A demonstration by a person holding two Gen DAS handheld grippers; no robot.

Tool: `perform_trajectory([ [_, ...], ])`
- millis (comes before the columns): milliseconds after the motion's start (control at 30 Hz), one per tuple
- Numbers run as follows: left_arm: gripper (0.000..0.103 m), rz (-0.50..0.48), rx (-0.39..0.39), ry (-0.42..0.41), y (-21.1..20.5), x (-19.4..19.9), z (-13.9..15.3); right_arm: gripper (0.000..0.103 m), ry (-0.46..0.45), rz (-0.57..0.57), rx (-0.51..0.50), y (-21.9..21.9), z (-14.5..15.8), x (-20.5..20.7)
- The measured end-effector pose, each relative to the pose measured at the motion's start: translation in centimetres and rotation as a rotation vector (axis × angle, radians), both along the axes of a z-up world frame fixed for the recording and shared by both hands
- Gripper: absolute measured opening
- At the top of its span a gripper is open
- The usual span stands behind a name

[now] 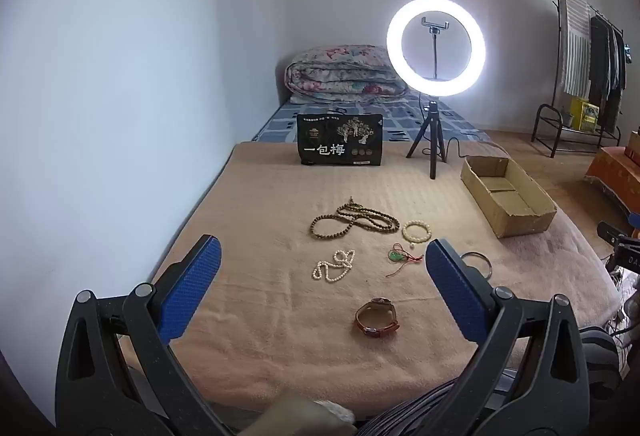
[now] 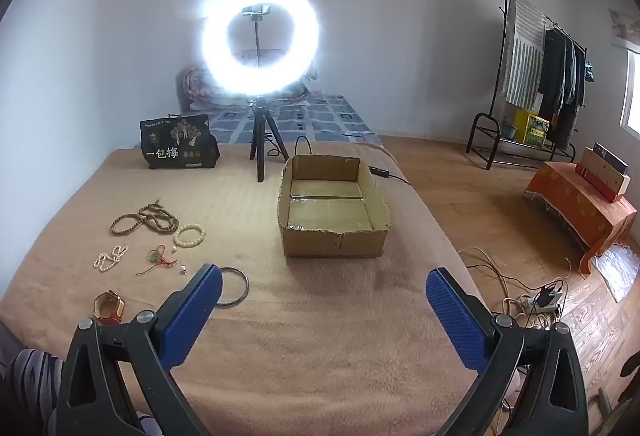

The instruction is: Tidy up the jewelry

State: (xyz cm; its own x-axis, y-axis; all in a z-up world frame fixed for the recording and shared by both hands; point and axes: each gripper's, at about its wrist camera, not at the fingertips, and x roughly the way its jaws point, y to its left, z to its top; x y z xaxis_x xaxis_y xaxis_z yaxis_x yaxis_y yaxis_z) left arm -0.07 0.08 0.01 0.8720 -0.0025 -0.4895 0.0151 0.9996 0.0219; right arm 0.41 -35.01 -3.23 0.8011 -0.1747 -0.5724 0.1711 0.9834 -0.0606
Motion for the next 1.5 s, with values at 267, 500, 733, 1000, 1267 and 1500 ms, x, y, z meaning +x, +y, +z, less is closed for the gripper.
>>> perform_trajectory([
  [267,0.103,0.001,0.003,-0.014,0.2,-0.2,1.1,0.103,-0.002,0.004,0.003,-0.1,0.0,-0.2],
  [500,0.103,0.0,0.005,-0.019,-0.1,-0.4,1.4,0.103,-0.002,0.005,0.008,-0.2,0.3,-0.5],
  [733,0.103,0.001,0.004,-0.019,-0.4,-0.7,1.4,0.103,-0.002,0.004,0.006,-0.2,-0.1,-0.3],
  [1000,0.103,0.0,0.005,-0.019,-0.4,-0.6,1.4,0.103,-0.003,0.008,0.007,-0.2,0.1,-0.6],
  [1267,0.103,0.0,0.001,-0.02,-0.5,-0.7,1.4,0.103,-0.001,0.01,0.007,-0.2,0.2,-0.6],
  [1500,0.103,-0.003,-0.006,-0.023,-0.2,-0.1,2.1,0.103,-0.001,0.009,0.004,-0.2,0.1,-0.5],
])
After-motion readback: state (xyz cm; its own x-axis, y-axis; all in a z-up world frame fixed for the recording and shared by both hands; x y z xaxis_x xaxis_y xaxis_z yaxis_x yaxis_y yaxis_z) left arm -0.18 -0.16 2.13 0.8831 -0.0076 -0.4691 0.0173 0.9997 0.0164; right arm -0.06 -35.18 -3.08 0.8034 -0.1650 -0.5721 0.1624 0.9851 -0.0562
